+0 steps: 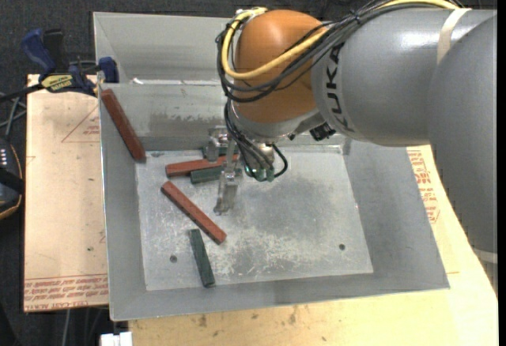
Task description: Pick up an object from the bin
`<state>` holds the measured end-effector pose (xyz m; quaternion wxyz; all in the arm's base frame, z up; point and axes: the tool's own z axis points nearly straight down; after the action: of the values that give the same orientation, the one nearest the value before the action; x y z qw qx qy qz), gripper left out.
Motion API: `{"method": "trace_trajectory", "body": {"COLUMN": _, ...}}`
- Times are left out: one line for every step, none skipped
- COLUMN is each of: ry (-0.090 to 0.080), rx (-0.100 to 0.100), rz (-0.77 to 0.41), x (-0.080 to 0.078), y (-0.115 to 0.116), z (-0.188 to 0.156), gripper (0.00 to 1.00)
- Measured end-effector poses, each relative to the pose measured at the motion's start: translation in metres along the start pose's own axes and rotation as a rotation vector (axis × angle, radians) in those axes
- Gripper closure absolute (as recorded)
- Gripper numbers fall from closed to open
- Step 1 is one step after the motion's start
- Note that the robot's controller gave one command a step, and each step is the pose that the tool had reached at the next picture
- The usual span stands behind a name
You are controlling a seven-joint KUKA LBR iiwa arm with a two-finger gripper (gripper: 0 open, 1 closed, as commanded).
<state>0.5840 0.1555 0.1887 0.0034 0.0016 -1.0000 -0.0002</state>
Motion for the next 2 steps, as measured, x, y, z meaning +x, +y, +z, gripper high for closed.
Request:
{"method": "trace_trajectory", "body": {"ry": -0.007, "rx": -0.001, "rz": 0.003, "x": -0.002, "y": -0.001, "z": -0.004, "gripper": 0.00}}
{"method": "trace_trajectory", "body": {"ry": -0.012, "rx": -0.003, "rz": 0.096, "x": -0.015, "y": -0.003, "z": 0.039, "gripper": 0.00}}
